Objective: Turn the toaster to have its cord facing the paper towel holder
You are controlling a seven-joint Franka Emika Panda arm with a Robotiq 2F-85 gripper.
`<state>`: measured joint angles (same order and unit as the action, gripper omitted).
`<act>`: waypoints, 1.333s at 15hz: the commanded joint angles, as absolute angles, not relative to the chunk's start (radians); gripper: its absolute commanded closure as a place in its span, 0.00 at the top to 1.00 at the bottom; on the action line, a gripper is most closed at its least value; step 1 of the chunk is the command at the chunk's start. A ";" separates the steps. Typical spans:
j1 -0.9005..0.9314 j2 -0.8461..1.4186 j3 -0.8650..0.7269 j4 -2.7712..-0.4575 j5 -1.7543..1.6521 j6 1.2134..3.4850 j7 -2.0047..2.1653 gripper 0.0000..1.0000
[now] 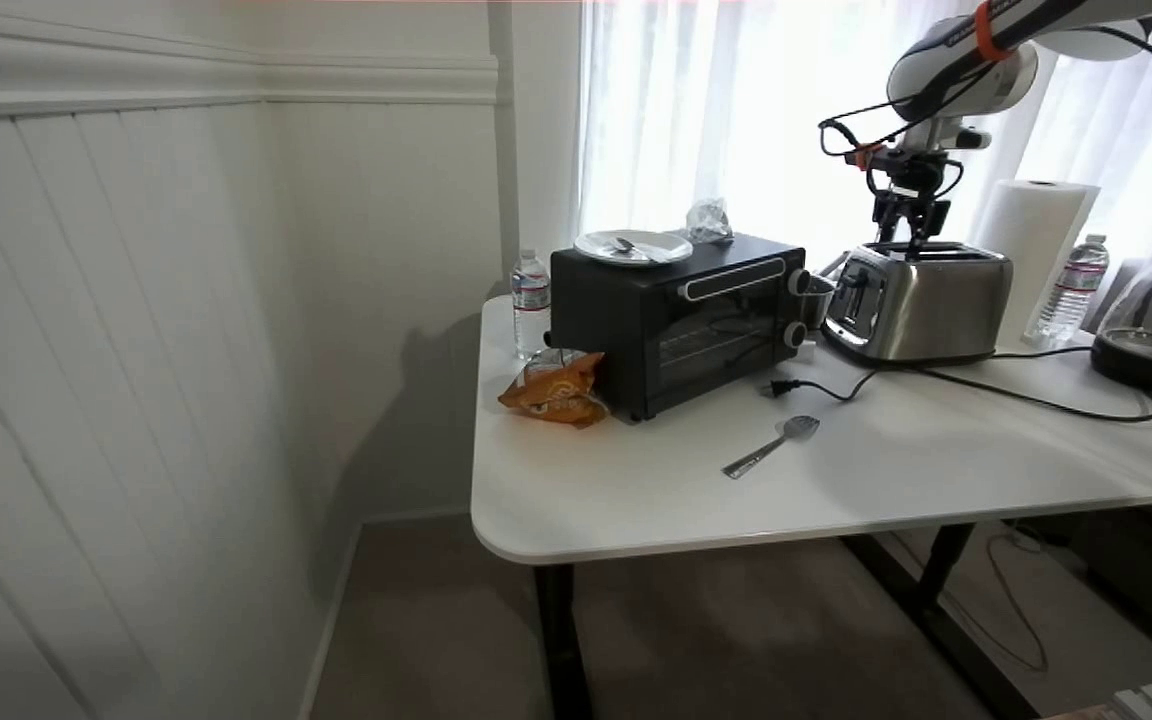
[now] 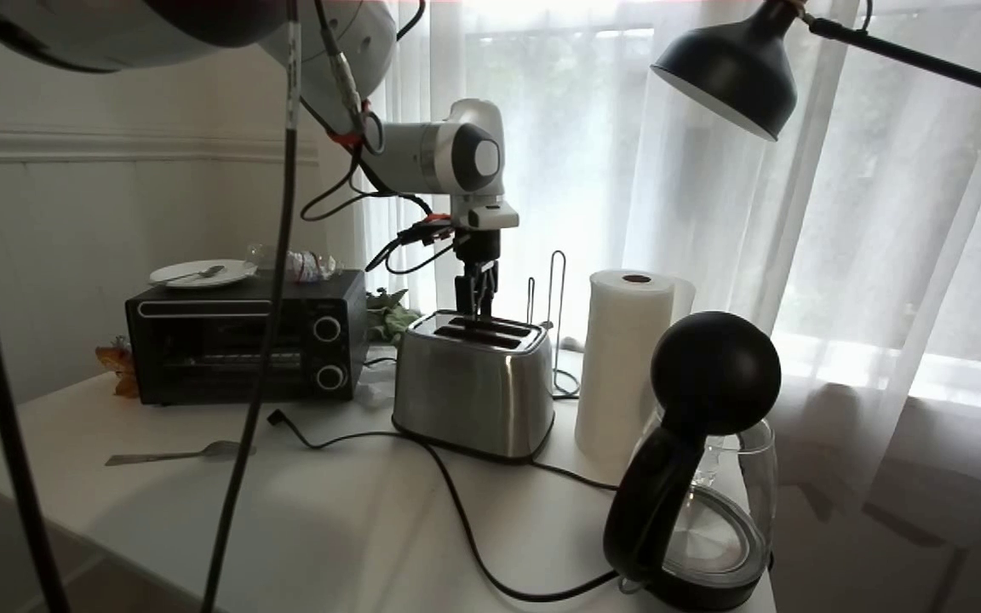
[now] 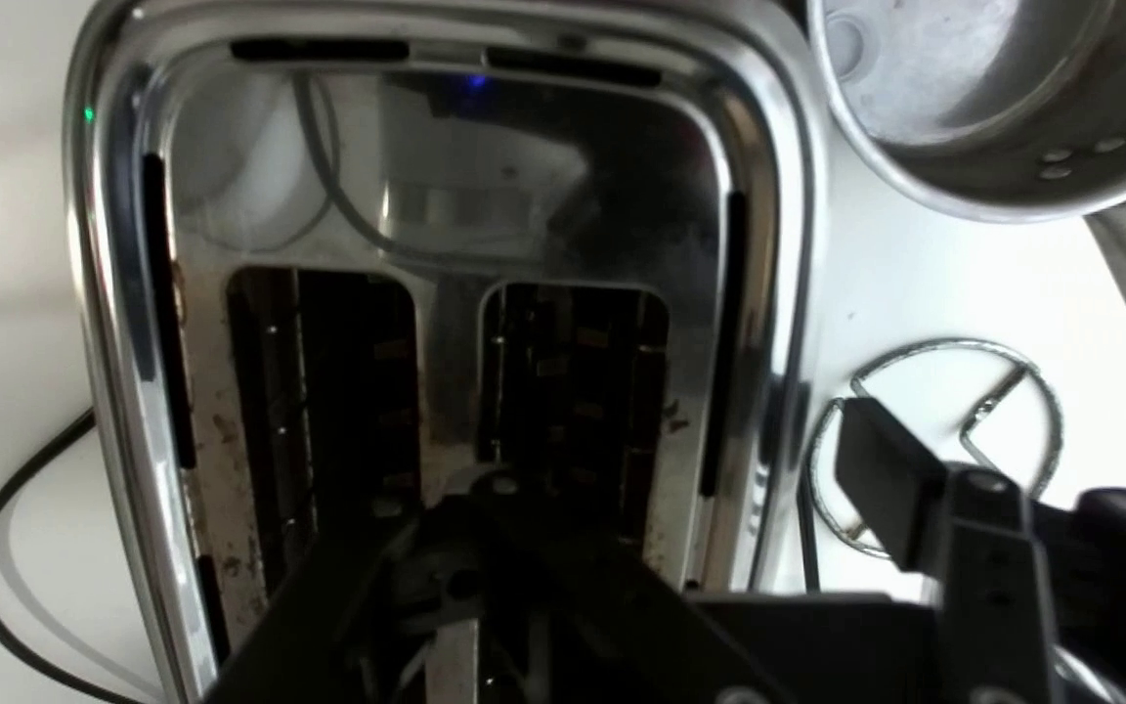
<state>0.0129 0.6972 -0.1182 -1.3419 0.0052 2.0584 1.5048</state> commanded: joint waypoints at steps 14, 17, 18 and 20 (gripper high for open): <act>0.016 0.673 -0.118 -1.327 0.014 2.013 1.480 0.17; 0.014 0.647 -0.109 -1.349 0.011 2.009 1.423 0.17; 0.015 0.639 -0.107 -1.356 0.008 2.011 1.399 0.17; 0.017 0.626 -0.107 -1.369 0.002 2.013 1.353 0.17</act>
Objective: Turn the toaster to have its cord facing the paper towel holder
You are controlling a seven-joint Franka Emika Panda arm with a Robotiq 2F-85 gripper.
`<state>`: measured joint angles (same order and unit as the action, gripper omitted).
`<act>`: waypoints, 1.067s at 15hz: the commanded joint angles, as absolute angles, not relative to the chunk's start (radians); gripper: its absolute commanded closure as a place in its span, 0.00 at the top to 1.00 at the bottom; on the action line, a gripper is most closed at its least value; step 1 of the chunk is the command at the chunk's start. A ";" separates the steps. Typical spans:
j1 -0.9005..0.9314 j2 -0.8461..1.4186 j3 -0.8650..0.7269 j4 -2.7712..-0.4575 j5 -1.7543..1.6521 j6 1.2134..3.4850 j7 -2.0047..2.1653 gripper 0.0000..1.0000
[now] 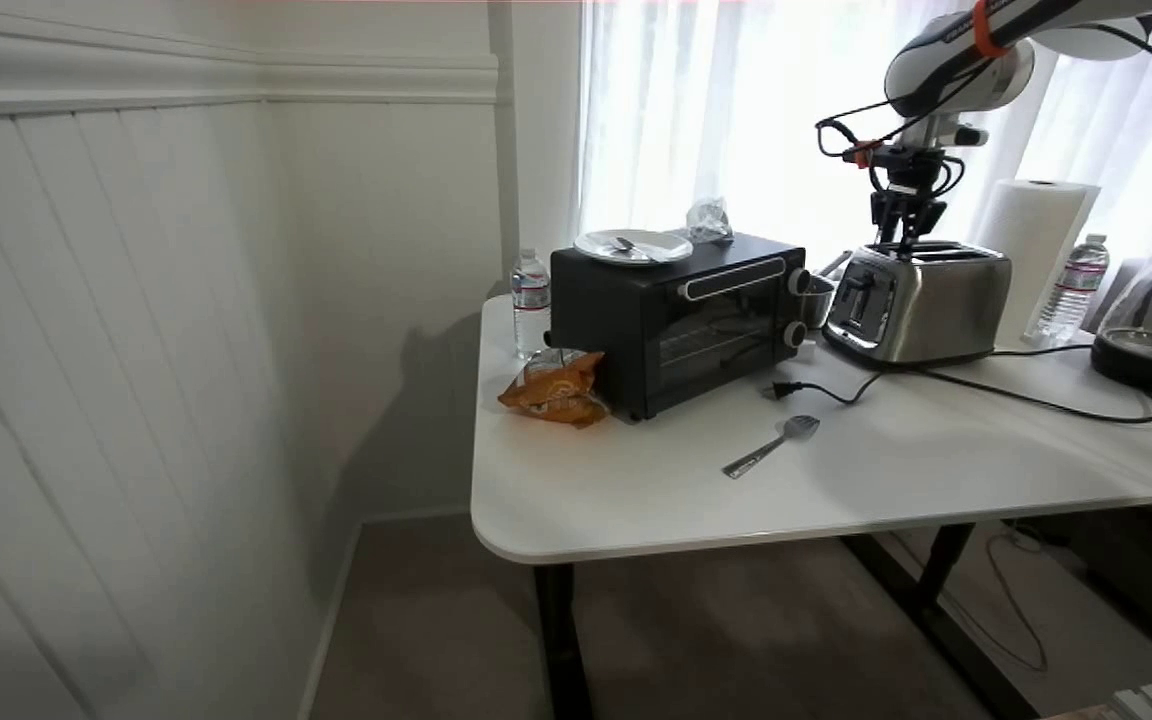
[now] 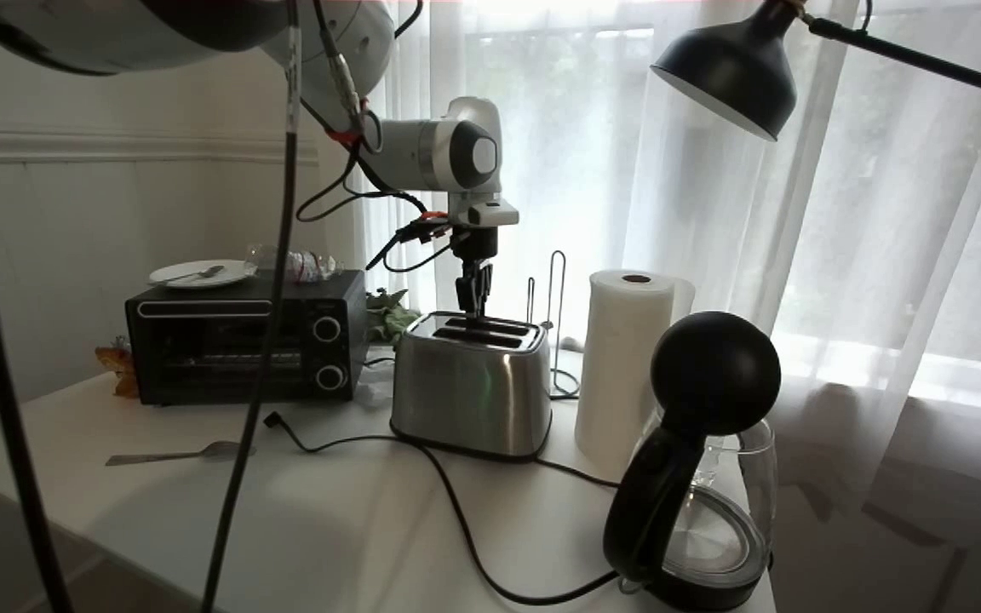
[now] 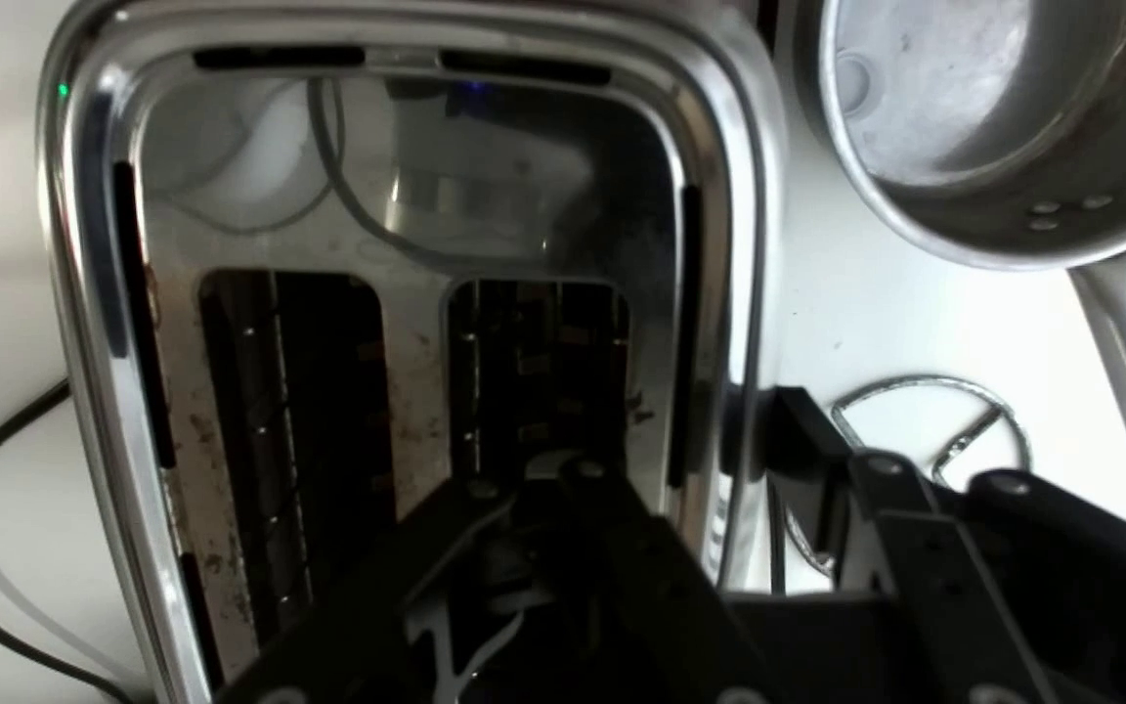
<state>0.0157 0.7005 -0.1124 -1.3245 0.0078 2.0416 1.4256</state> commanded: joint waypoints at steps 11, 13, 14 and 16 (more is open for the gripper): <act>0.041 0.482 -0.104 -1.543 -0.025 1.998 1.042 0.17; 0.044 0.442 -0.101 -1.599 -0.032 2.010 0.971 0.17; 0.048 0.426 -0.104 -1.621 -0.039 2.023 0.947 0.17; 0.052 0.395 -0.103 -1.664 -0.045 2.039 0.897 0.17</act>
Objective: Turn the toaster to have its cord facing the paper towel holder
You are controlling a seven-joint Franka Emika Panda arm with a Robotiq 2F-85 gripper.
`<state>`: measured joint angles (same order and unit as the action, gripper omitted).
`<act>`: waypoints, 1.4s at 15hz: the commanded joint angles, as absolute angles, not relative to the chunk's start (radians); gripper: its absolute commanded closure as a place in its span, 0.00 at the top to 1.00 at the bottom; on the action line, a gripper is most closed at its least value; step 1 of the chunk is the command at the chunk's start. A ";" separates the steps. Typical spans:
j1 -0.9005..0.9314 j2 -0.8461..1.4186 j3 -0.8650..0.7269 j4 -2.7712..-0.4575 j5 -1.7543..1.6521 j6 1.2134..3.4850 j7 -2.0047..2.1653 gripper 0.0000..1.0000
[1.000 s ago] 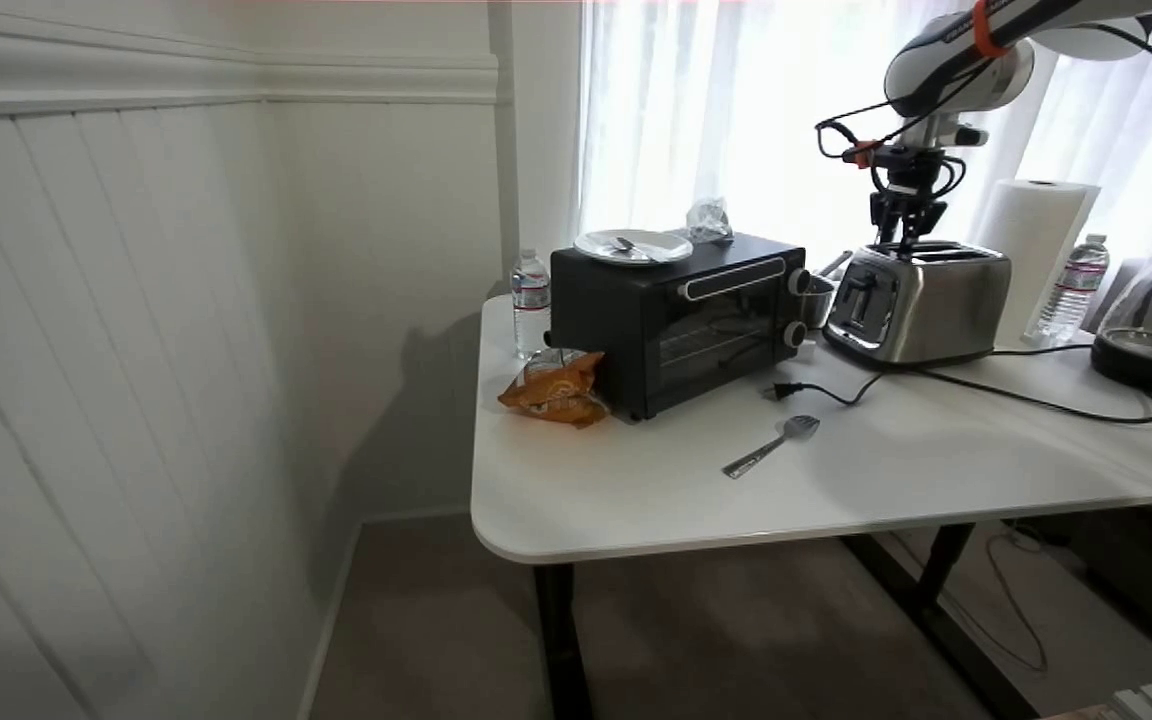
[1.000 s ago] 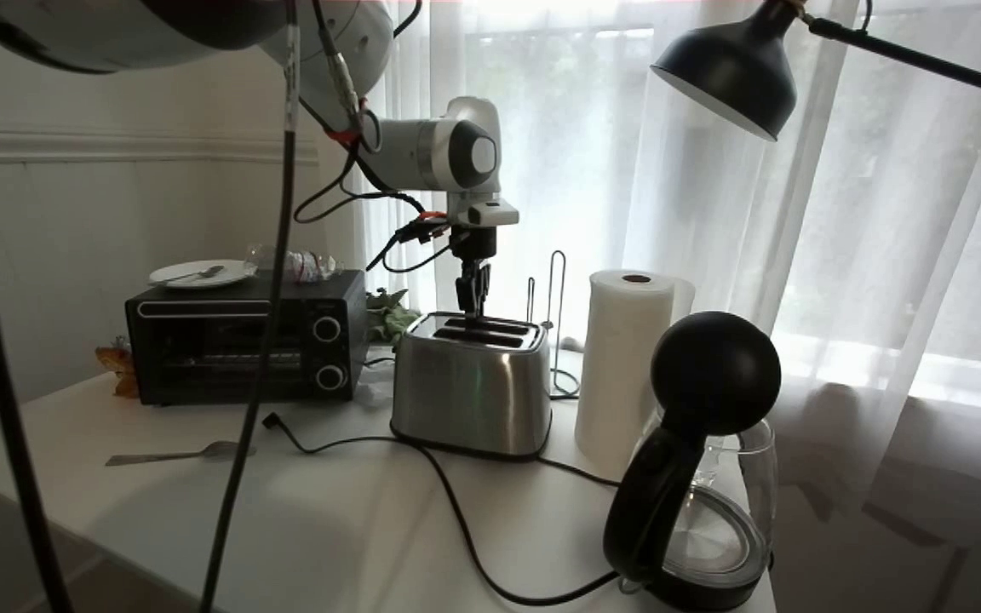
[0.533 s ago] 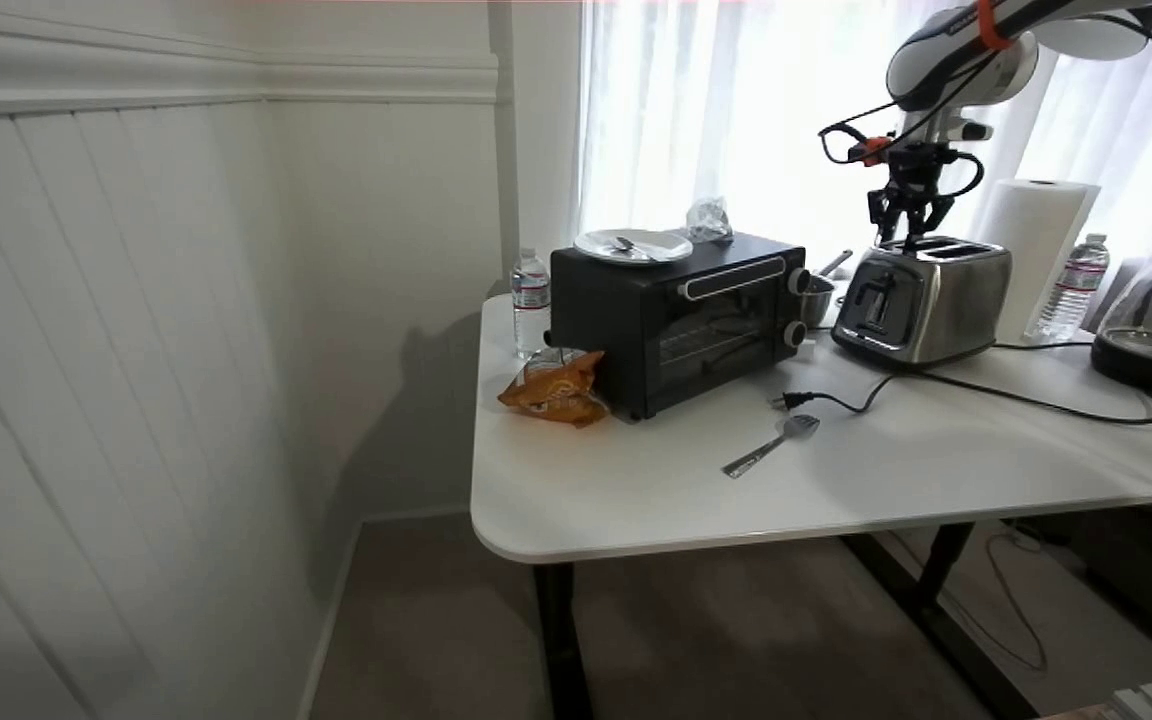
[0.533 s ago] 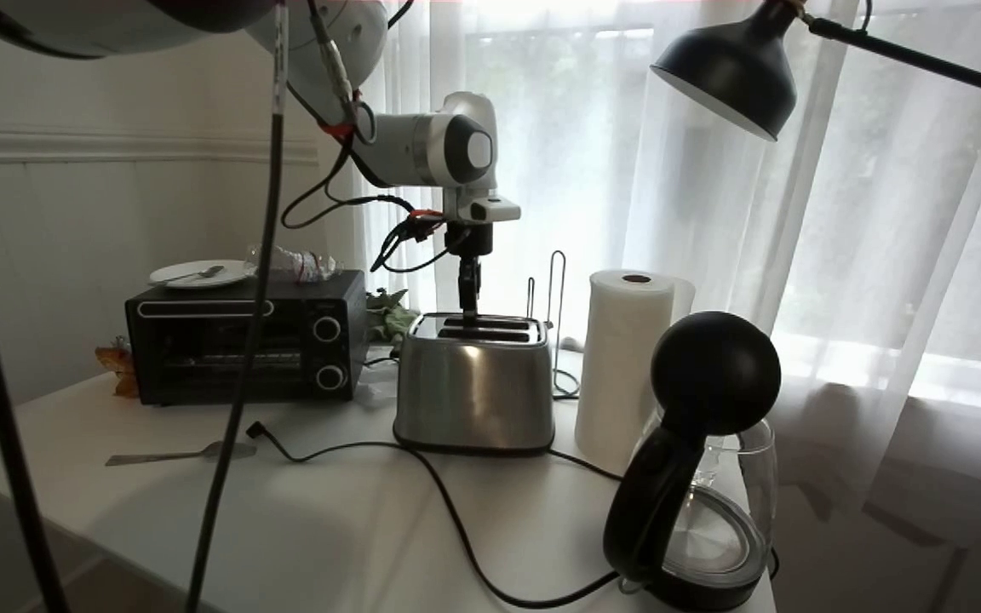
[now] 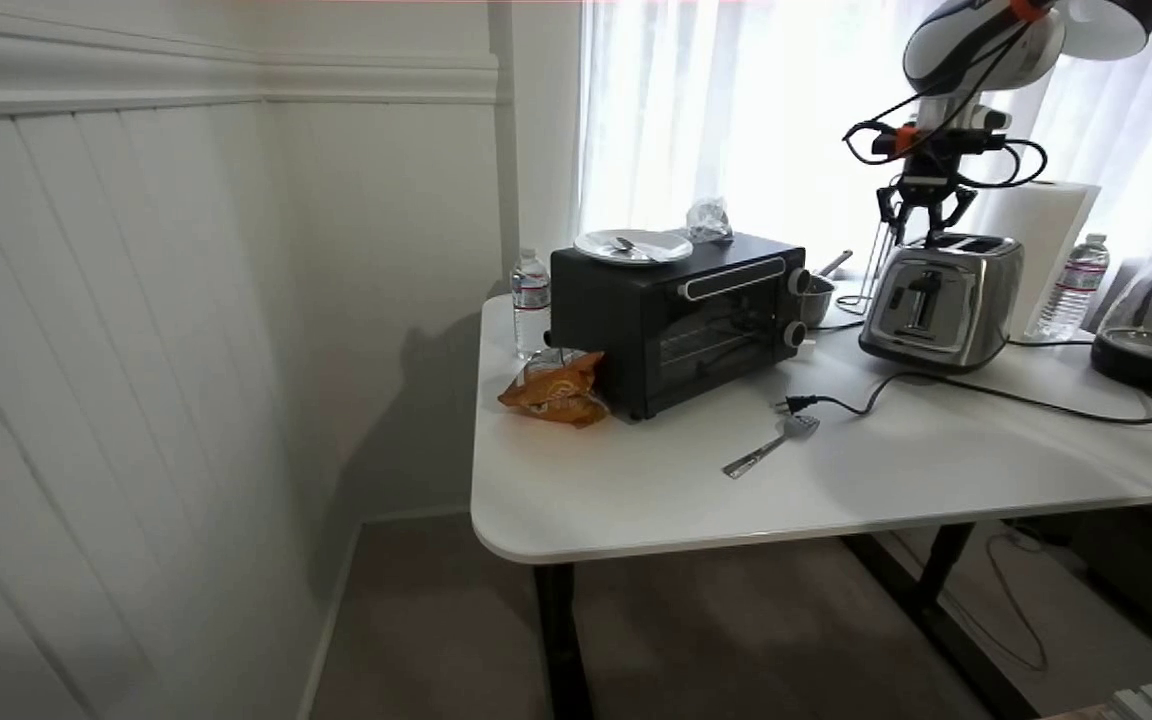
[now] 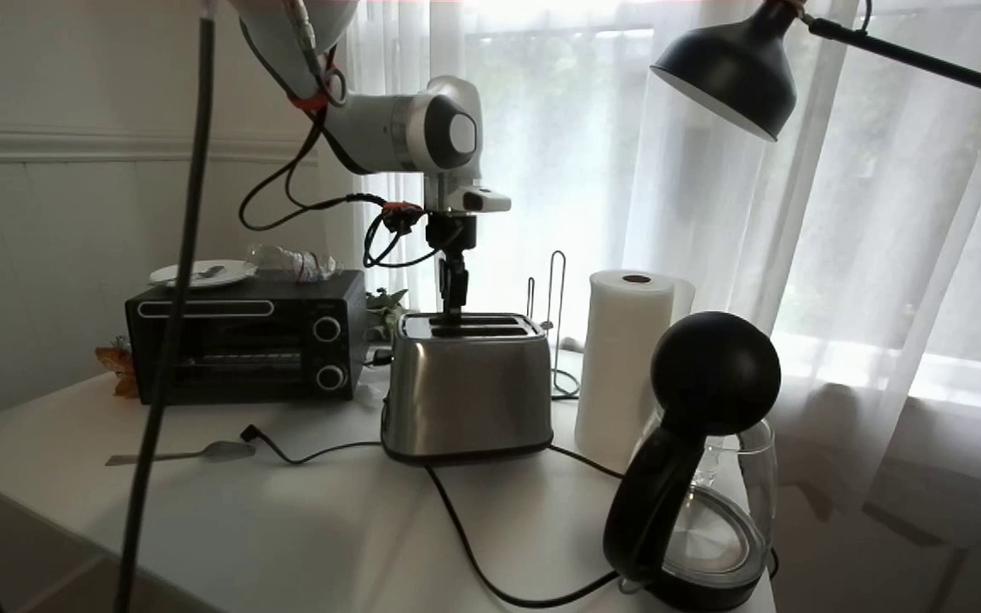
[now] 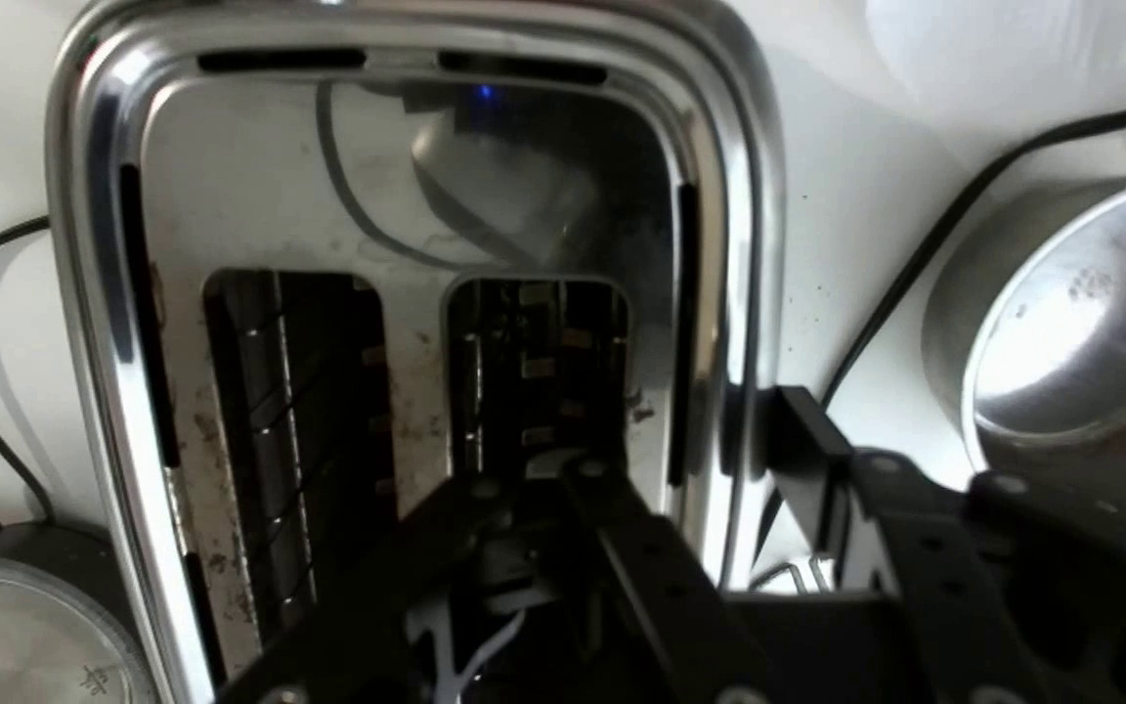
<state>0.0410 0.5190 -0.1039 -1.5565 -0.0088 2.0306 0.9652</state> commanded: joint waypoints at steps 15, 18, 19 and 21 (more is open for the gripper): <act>0.046 0.389 -0.084 -1.681 -0.021 2.057 0.555 0.17; 0.046 0.424 -0.088 -1.699 -0.010 2.084 0.566 0.17; 0.046 0.429 -0.088 -1.698 -0.010 2.084 0.565 0.42; 0.047 0.452 -0.090 -1.699 -0.009 2.088 0.565 0.42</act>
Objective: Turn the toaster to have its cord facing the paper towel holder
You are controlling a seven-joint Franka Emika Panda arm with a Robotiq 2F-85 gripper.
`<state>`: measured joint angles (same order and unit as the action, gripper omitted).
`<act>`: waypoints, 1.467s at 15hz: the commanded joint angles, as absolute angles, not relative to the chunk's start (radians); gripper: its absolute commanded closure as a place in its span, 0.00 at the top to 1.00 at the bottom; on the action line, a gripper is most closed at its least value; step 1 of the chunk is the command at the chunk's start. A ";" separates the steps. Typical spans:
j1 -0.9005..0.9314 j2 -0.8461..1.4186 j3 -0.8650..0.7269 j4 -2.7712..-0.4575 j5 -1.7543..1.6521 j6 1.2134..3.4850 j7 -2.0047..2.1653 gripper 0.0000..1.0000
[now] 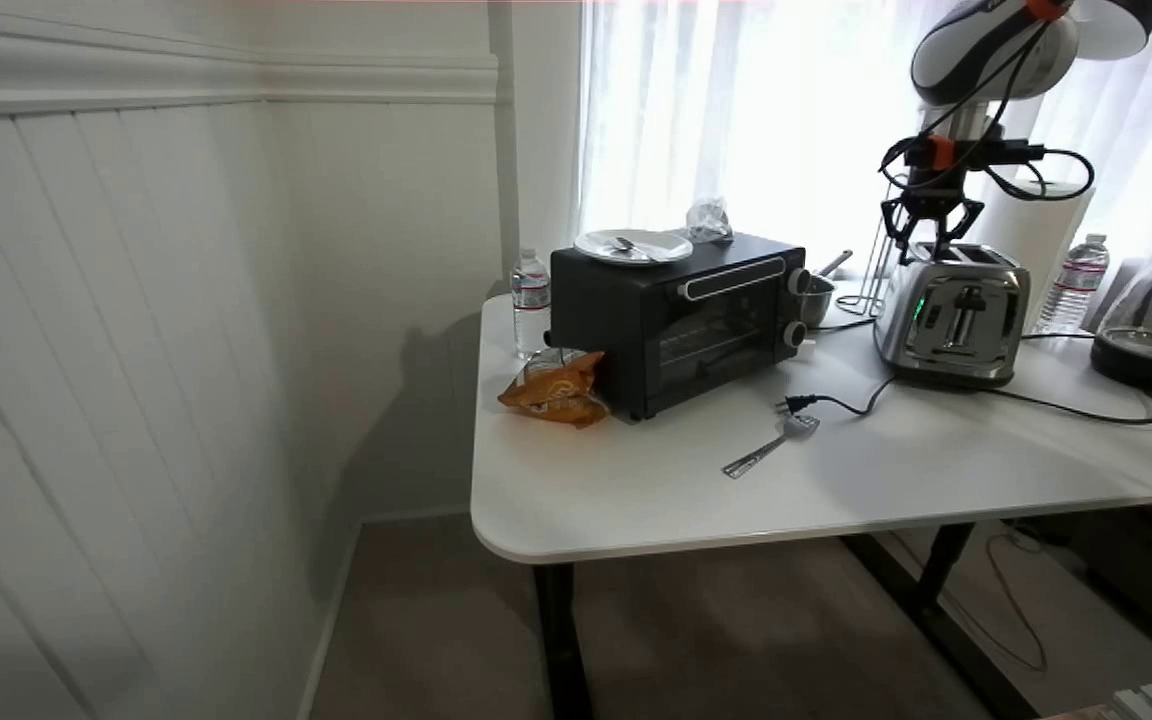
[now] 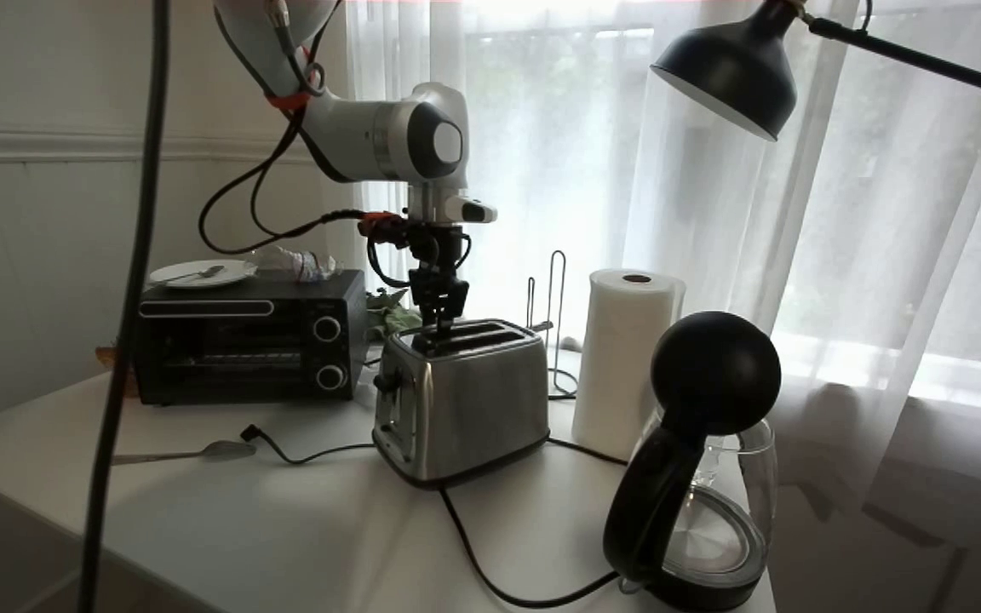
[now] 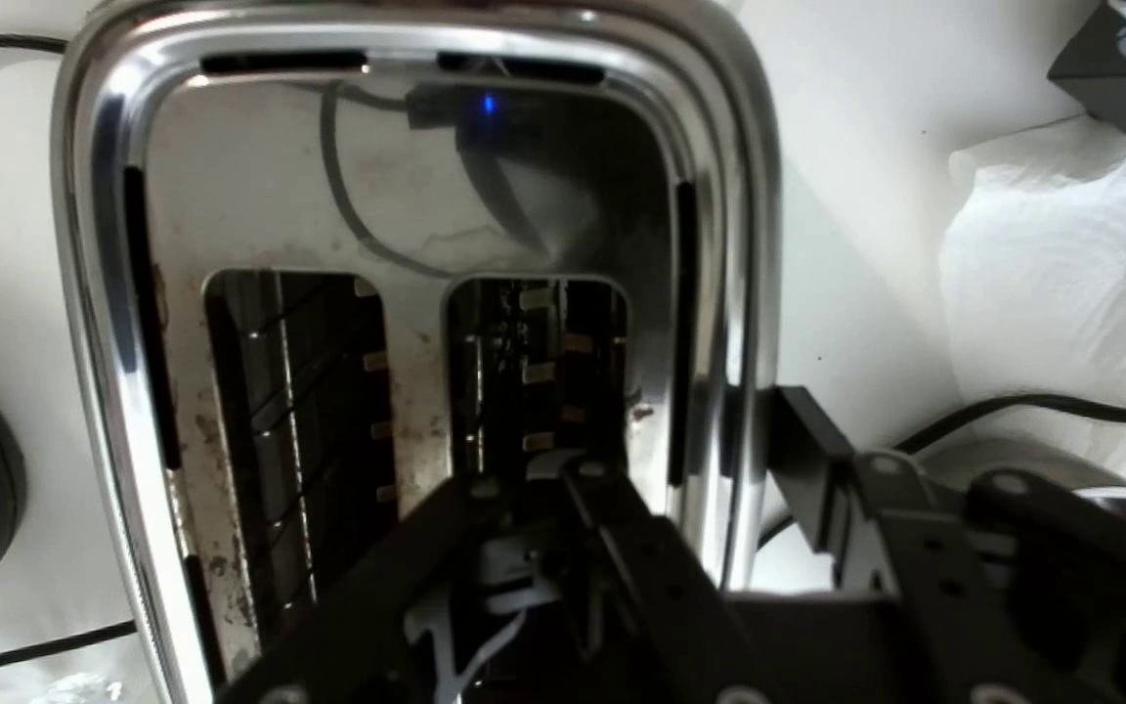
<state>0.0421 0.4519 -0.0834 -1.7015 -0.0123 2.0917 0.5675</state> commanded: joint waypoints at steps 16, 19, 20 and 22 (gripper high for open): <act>-0.005 0.440 -0.052 -1.685 0.011 2.058 0.208 0.17; -0.013 0.439 -0.050 -1.689 -0.003 2.058 0.126 0.17; -0.017 0.432 -0.045 -1.696 0.000 2.054 0.092 0.17; -0.021 0.431 -0.041 -1.698 0.004 2.064 0.044 0.17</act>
<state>-0.0012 0.4497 -0.0731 -1.6993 -0.0079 2.0469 0.1429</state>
